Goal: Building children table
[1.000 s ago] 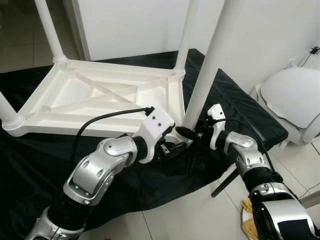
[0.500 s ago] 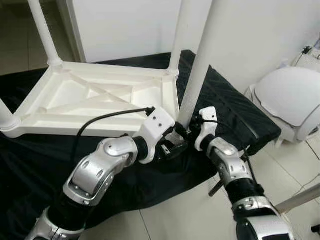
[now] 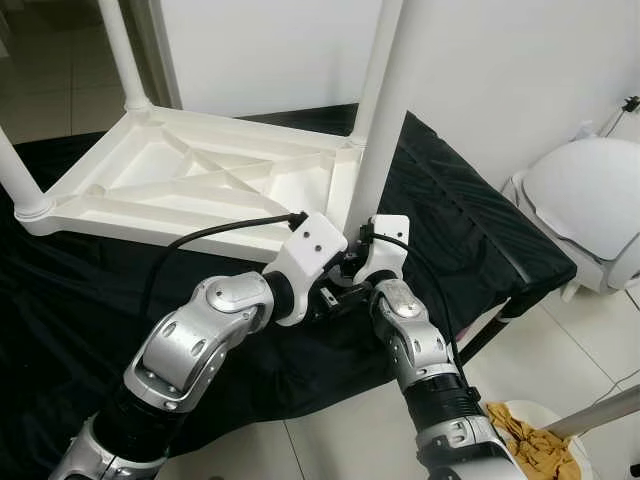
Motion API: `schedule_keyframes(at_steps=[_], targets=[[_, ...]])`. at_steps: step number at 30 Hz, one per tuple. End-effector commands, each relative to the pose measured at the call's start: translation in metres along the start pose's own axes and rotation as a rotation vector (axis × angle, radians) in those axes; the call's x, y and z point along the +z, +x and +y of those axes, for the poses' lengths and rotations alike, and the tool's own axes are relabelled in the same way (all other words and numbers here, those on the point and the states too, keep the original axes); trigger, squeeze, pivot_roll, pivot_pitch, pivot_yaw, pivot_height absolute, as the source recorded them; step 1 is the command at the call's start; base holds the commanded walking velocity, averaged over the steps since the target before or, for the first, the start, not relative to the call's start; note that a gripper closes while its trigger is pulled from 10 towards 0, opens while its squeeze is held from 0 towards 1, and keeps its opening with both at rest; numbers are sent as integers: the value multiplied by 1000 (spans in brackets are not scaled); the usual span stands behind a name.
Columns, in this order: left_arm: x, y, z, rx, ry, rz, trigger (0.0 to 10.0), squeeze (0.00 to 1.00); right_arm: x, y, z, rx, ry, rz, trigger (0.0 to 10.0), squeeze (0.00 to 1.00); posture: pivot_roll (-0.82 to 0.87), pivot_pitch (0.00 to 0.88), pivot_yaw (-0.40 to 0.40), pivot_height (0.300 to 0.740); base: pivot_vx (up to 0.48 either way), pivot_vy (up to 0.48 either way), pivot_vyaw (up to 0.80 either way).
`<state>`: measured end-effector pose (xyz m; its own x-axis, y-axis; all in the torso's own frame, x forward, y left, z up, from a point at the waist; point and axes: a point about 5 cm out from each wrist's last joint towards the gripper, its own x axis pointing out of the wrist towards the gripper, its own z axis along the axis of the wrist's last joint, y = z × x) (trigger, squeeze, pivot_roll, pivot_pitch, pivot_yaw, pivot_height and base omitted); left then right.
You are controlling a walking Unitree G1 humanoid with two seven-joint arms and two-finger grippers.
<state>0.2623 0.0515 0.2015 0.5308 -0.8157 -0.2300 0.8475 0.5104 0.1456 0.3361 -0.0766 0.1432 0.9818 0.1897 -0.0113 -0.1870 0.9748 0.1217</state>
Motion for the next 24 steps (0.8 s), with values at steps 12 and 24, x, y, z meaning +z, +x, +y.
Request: schedule_keyframes(at_steps=[12,24], targets=[[0,0,4,20,-2,4,10000,0,-3,-8,-17,-14,30,13,10000,1000,-46,14,-46,740,0,0,0],[0,0,9,49,-5,1,10000,0,13,-12,-35,135,-12,-55,10000,0,-51,10,-45,740,0,0,0]])
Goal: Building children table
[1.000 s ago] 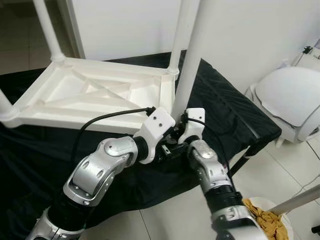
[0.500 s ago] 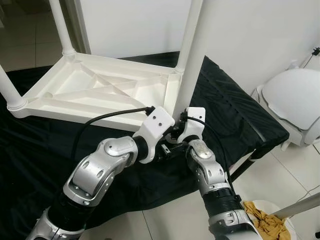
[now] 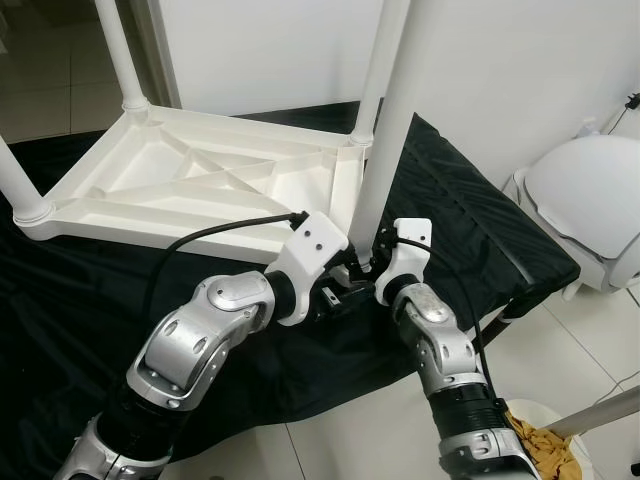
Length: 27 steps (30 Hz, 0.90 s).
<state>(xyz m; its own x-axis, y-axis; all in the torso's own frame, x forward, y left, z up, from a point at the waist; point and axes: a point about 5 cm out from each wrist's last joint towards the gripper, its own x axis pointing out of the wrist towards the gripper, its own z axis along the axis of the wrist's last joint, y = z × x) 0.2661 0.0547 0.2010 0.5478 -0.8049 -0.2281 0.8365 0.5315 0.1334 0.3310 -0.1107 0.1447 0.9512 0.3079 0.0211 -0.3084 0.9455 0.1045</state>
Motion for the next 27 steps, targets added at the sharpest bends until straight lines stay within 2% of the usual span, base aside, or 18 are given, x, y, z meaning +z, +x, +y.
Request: schedule_keyframes(at_steps=[1,8,10,12,17,20,22,24,27], targets=[[1,1,5,35,11,0,10000,0,11,0,-6,44,-7,-48,10000,0,-53,13,-42,740,0,0,0],[1,1,12,73,-5,4,10000,0,19,5,-11,184,-72,-58,10000,0,-51,16,-39,740,0,0,0],[1,1,12,73,-5,4,10000,0,19,5,-11,184,-72,-58,10000,0,-51,16,-39,740,0,0,0],[-2,7,19,126,-29,16,10000,0,24,11,-14,263,-127,-55,10000,0,-45,15,-39,740,0,0,0],[-6,17,26,190,-44,34,10000,0,27,19,-18,311,-158,-36,10000,0,-41,16,-41,740,0,0,0],[-9,27,41,302,-81,54,10000,0,29,22,-21,315,-160,-34,10000,0,-39,19,-46,740,0,0,0],[-9,27,41,302,-81,54,10000,0,29,22,-21,315,-160,-34,10000,0,-39,19,-46,740,0,0,0],[-15,35,54,391,-123,78,10000,0,31,21,-21,334,-159,-42,10000,0,-50,22,-41,740,0,0,0],[-20,42,64,455,-138,97,10000,0,31,18,-22,353,-161,-49,10000,0,-55,24,-38,740,0,0,0]])
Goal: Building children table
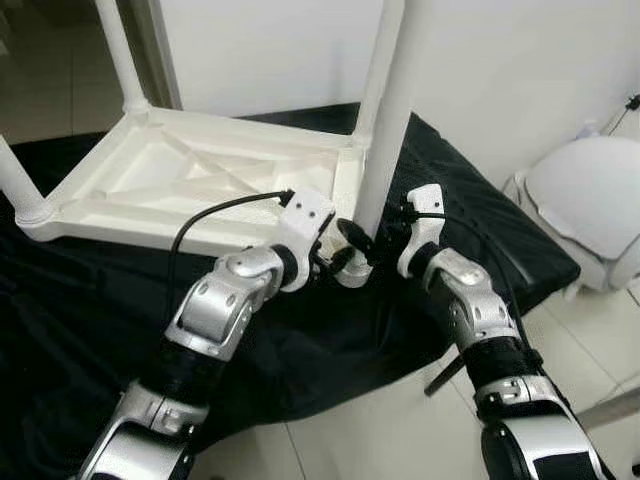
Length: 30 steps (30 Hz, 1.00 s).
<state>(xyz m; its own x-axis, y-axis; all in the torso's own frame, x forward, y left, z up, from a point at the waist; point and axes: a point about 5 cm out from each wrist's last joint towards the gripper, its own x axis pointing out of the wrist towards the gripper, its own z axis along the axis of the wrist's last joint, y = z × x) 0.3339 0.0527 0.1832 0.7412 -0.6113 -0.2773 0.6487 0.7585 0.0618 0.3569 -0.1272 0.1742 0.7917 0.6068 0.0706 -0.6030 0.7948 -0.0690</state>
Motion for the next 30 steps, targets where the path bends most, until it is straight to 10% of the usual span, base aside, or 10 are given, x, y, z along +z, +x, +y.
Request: schedule_keyframes(at_steps=[1,16,30], targets=[[-4,6,11,184,28,17,10000,0,0,-4,-1,12,-9,-6,10000,0,-63,28,-34,740,0,0,0],[-26,22,38,219,249,134,10000,0,-1,-21,-13,-9,-32,-4,10000,0,-113,74,5,740,0,0,0],[-57,8,70,367,188,299,10000,0,-3,-22,-9,-9,-27,-1,10000,0,-107,93,13,740,0,0,0]])
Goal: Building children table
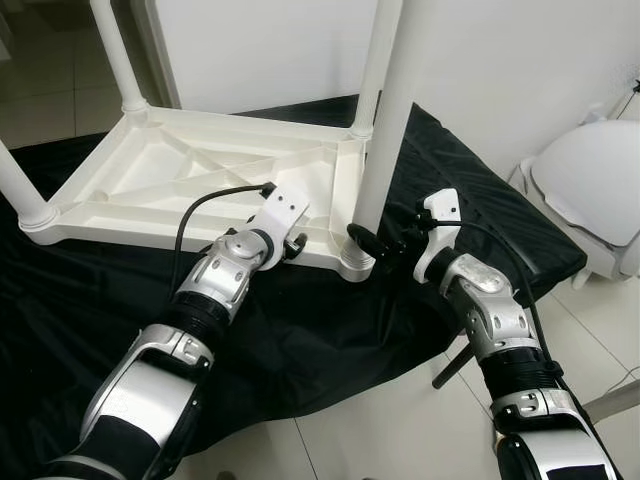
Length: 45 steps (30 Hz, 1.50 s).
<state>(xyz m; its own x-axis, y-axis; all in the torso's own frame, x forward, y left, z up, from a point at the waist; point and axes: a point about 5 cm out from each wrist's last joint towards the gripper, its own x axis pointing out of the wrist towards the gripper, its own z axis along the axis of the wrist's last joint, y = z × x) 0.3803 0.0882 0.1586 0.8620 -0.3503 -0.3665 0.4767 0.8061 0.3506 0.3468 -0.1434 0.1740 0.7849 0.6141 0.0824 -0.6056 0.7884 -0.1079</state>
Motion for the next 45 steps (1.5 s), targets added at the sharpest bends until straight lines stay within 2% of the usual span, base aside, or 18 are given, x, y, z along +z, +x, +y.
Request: schedule_keyframes(at_steps=[1,4,7,8,11,18,20,23,25,26,29,32,34,38,45], targets=[[-38,-2,9,88,-21,157,10000,0,-4,-4,-2,-18,12,12,10000,0,-107,93,13,740,0,0,0],[-50,-5,17,133,-54,198,10000,0,-2,-4,-4,-20,10,13,10000,0,-105,95,14,740,0,0,0],[-52,-6,22,169,-38,207,10000,0,-2,-4,-4,-19,10,13,10000,0,-107,95,15,740,0,0,0],[-54,-9,31,221,-30,222,10000,0,-1,-4,-4,-19,10,11,10000,0,-106,95,15,740,0,0,0],[-58,-13,36,241,-31,247,10000,0,0,-4,-4,-20,10,9,10000,0,-105,97,16,740,0,0,0],[-64,-19,33,202,2,289,10000,0,2,-3,-7,-21,8,5,10000,0,-101,98,12,740,0,0,0],[-67,-21,30,163,17,316,10000,0,4,-3,-8,-21,2,4,10000,0,-102,97,12,740,0,0,0],[-73,-26,21,40,36,362,10000,0,7,-2,-12,-24,-13,2,10000,0,-100,96,12,740,0,0,0],[-72,-27,20,23,36,361,10000,0,8,-2,-13,-24,-14,1,10000,0,-100,96,12,740,0,0,0],[-67,-31,18,-35,29,349,10000,0,9,-1,-14,-24,-17,0,10000,0,-96,96,10,740,0,0,0],[-61,-35,14,-97,24,331,10000,0,10,0,-15,-23,-20,-1,10000,0,-93,95,9,740,0,0,0],[-58,-37,13,-118,21,323,10000,0,10,0,-15,-22,-21,-2,10000,0,-92,96,8,740,0,0,0],[-57,-44,9,-206,106,320,10000,0,12,2,-17,-20,-27,-1,10000,0,-90,95,6,740,0,0,0],[-57,-48,6,-238,131,323,10000,0,13,2,-18,-16,-29,-2,10000,0,-91,95,6,740,0,0,0],[-54,-55,-5,-302,129,306,10000,0,14,4,-19,-15,-32,-2,10000,0,-90,92,5,740,0,0,0]])
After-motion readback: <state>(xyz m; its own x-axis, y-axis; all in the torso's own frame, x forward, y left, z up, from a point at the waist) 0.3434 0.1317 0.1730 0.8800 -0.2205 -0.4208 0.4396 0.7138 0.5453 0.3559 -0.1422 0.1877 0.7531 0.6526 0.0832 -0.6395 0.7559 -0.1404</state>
